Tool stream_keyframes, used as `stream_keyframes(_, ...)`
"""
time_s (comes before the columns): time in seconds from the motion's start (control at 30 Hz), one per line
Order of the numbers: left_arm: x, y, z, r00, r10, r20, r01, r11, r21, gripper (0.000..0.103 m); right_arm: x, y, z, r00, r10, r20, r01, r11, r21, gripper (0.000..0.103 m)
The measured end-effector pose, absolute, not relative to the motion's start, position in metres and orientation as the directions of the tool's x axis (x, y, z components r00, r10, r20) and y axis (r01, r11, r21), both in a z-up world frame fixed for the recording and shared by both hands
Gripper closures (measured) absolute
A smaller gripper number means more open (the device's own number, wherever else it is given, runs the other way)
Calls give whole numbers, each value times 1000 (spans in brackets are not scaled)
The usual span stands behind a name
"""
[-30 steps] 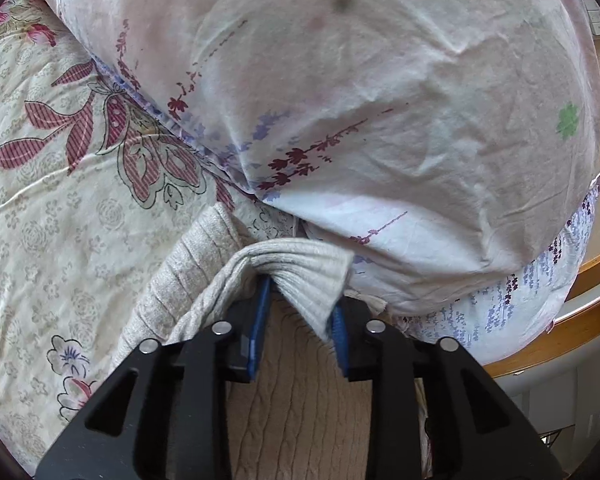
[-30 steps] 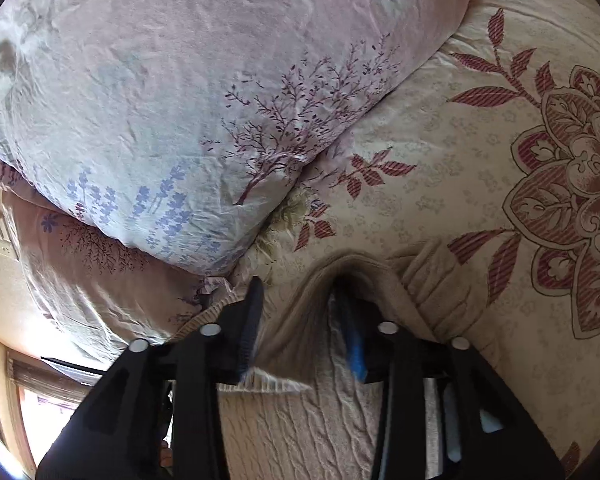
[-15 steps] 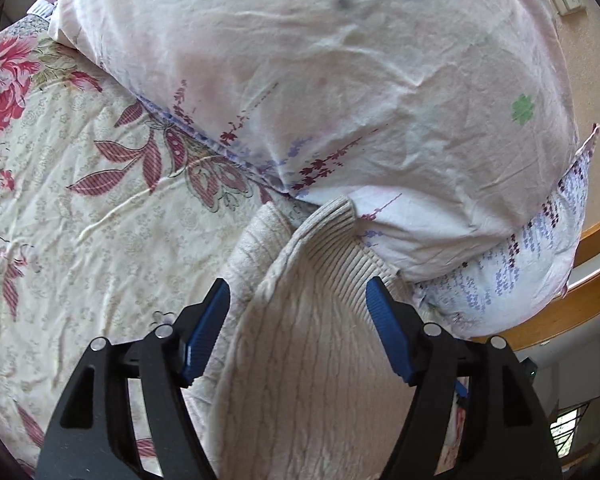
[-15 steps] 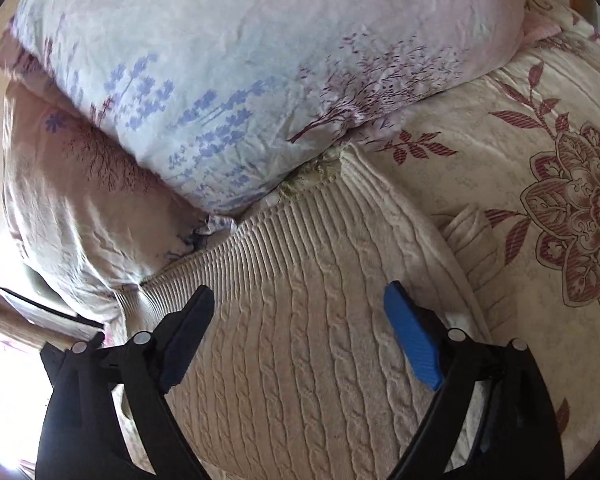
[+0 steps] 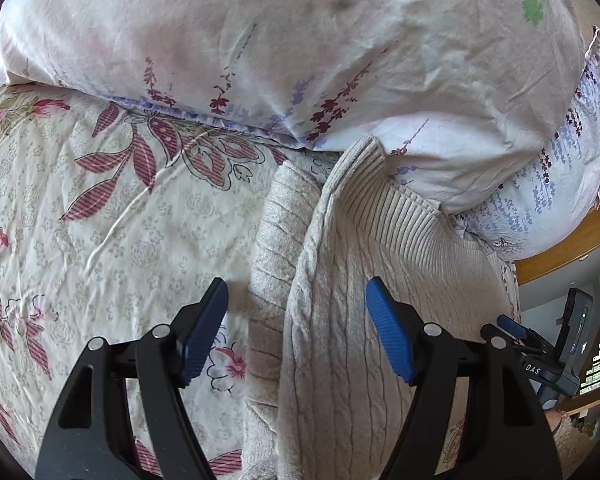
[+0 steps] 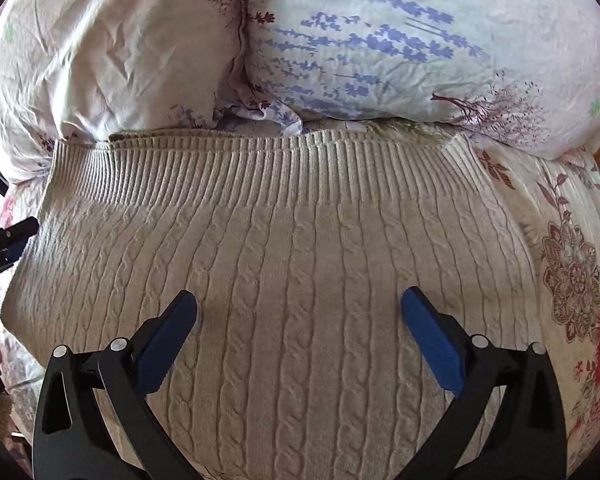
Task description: Fold small clothes
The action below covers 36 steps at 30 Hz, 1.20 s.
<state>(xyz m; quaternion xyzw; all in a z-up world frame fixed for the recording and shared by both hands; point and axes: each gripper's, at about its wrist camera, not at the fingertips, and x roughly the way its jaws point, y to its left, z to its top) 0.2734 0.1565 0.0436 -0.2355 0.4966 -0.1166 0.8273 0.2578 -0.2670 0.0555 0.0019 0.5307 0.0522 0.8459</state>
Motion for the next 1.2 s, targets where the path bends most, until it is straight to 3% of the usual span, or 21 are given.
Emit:
stream_keyframes(0.1, 274, 163, 40, 470, -488, -736, -19, 828, -561, 38, 260, -256, 45, 415, 45, -909, -100, 995, 4, 1)
stream_keyframes(0.2, 273, 165, 40, 479, -508, -716, -14, 811, -584, 38, 259, -257, 45, 438, 52, -897, -101, 995, 9, 1)
stream_keyframes(0.37, 270, 184, 29, 479, -601, -639, -62, 704, -708, 47, 256, -264, 48, 446, 61, -893, -104, 994, 16, 1)
stream_keyframes(0.43, 268, 191, 23, 471, -645, -602, -86, 645, -759, 60, 256, -266, 49, 451, 61, -890, -105, 994, 14, 1)
stream_keyframes(0.6, 263, 179, 18, 453, -682, -575, -104, 600, -793, 74, 251, -262, 44, 472, 56, -880, -110, 994, 4, 1)
stream_keyframes(1.2, 250, 128, 80, 500, -781, -374, 28, 446, -895, 79, 243, -256, 40, 507, 56, -860, -121, 993, -6, 1)
